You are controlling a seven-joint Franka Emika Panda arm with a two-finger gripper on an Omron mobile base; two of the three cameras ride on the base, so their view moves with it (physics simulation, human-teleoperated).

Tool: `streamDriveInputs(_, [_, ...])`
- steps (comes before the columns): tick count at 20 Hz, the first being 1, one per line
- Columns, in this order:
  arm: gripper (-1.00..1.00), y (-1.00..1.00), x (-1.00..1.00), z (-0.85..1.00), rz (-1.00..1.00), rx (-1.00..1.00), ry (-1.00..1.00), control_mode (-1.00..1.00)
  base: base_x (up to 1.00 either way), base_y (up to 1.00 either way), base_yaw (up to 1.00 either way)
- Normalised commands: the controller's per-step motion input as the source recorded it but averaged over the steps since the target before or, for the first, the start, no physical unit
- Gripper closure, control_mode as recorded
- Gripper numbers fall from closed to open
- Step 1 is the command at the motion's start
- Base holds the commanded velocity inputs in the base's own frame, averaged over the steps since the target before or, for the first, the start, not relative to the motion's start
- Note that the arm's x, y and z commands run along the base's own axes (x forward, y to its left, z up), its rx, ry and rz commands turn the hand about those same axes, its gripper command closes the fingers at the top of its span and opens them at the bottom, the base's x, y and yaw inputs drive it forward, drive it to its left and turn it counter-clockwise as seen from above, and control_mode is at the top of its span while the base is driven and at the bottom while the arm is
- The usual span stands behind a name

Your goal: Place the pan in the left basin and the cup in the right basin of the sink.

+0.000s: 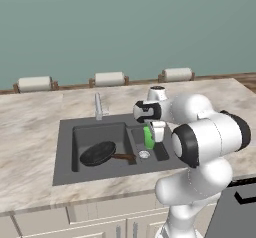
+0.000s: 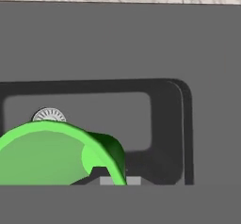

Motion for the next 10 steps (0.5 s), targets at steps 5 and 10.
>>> streamDriveInputs(5, [1.0, 0.0, 0.25, -0.25, -0.01, -0.02, 0.0, -1.0, 0.0, 0.0, 0.0])
streamDriveInputs(10, [1.0, 0.0, 0.23, -0.23, 0.0, -0.01, 0.0, -1.0, 0.0, 0.0, 0.0])
